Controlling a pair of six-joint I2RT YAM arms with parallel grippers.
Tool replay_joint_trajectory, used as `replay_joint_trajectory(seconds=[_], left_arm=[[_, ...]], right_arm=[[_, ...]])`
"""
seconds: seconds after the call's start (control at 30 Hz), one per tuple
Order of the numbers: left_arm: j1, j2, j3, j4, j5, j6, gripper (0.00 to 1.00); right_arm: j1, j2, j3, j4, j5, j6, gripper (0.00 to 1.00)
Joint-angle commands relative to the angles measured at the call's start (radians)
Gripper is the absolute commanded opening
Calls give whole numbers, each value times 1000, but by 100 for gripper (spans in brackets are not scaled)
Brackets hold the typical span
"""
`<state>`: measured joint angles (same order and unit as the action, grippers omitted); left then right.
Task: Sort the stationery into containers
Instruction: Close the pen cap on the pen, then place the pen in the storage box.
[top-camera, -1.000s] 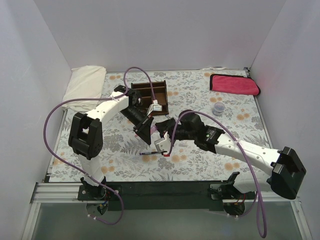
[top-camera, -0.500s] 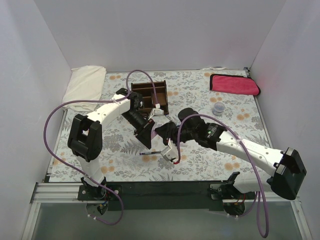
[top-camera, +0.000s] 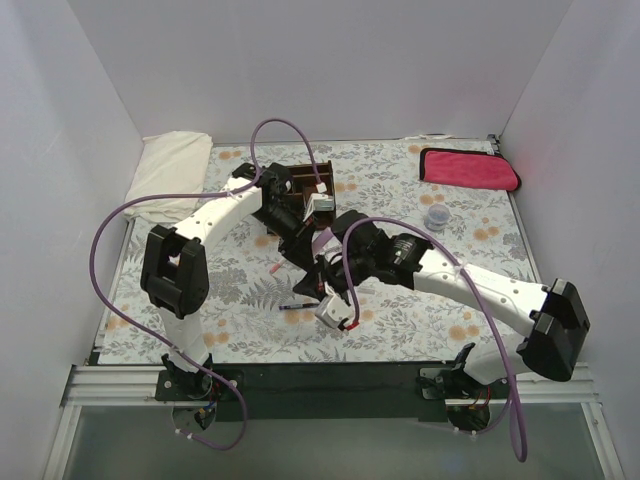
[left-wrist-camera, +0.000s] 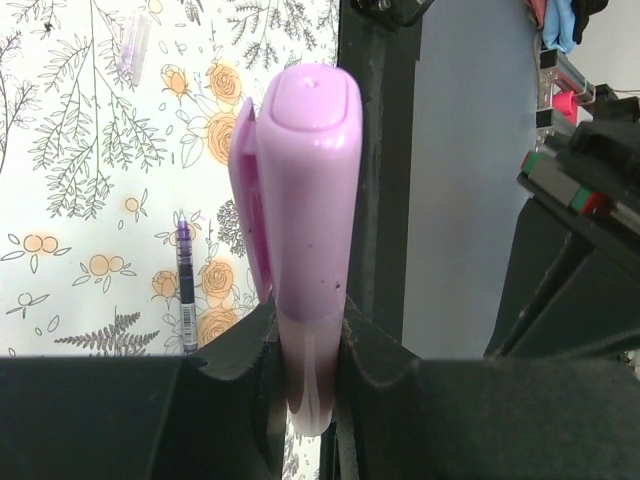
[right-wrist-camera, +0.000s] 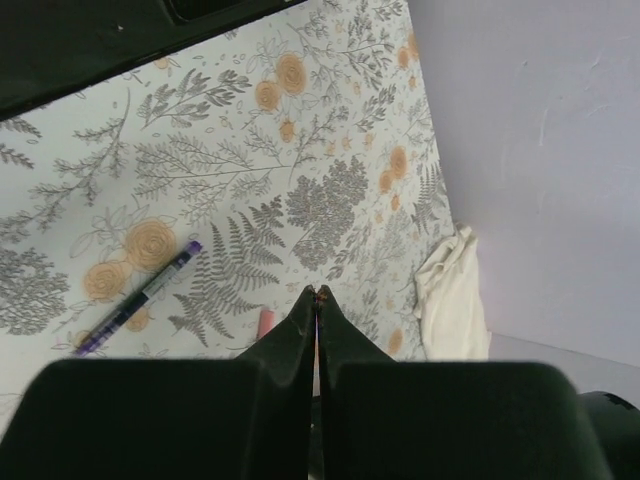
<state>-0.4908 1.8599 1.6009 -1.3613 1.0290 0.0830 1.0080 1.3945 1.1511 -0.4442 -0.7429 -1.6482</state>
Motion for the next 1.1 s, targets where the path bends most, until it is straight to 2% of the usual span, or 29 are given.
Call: replay_joint_trajectory(seconds=[0.0,0.03,0.1,0.13,0.2,0.23,0.27,0.3,0.33,0.43,0.47,0.6,0.7,0.83,0.9,1.0,1.07], left_arm=[[-3,-11,-16,-32,-12,24,0],[-2,-11,-21,-32,-14,23,0],[9,-19,-28,-30,-14,21,0],[15,-25,-35,-29,-14,5,0],[43,-60,-71,17,-7,-23,0],[52,-79,-88,42,-6,-61,0],[75,-97,-119,94,-1,-72,0],[86,-116,-127,115,5,-77,0],[98,-148,-131,160,28,-121,0],[170,-179,-125,249,77,-195,0],[205,-176,-119,255,110,-230,0],[265,-189,-87,275,216,-256,0],[268,-206,-101,370,200,-353,0],[268,-145,-13,309,160,-301,0],[268,-140,-7,341,149,-342,0],[268,-162,-15,471,161,-446,0],[268,-162,7,493,207,-473,0]], right_arm=[[-2,-81,-62,56,19,170,2],[-2,-115,-74,103,49,256,20],[-15,-146,-90,236,153,460,32],[-25,-167,-82,258,187,645,47],[-35,-186,-62,275,287,808,58],[-37,-207,-45,275,324,965,67],[-43,-213,-34,277,362,1043,71],[-55,-212,-21,276,403,1124,72],[-77,-209,2,248,402,1275,72],[-207,-184,50,248,341,1482,71],[-285,-175,61,251,317,1627,70],[-390,-144,42,315,219,1752,70],[-473,-95,39,361,177,1843,70],[-581,10,103,400,99,1861,66],[-609,90,160,435,16,1915,65],[-618,161,206,643,-209,1935,56],[-618,185,211,718,-280,2044,54]])
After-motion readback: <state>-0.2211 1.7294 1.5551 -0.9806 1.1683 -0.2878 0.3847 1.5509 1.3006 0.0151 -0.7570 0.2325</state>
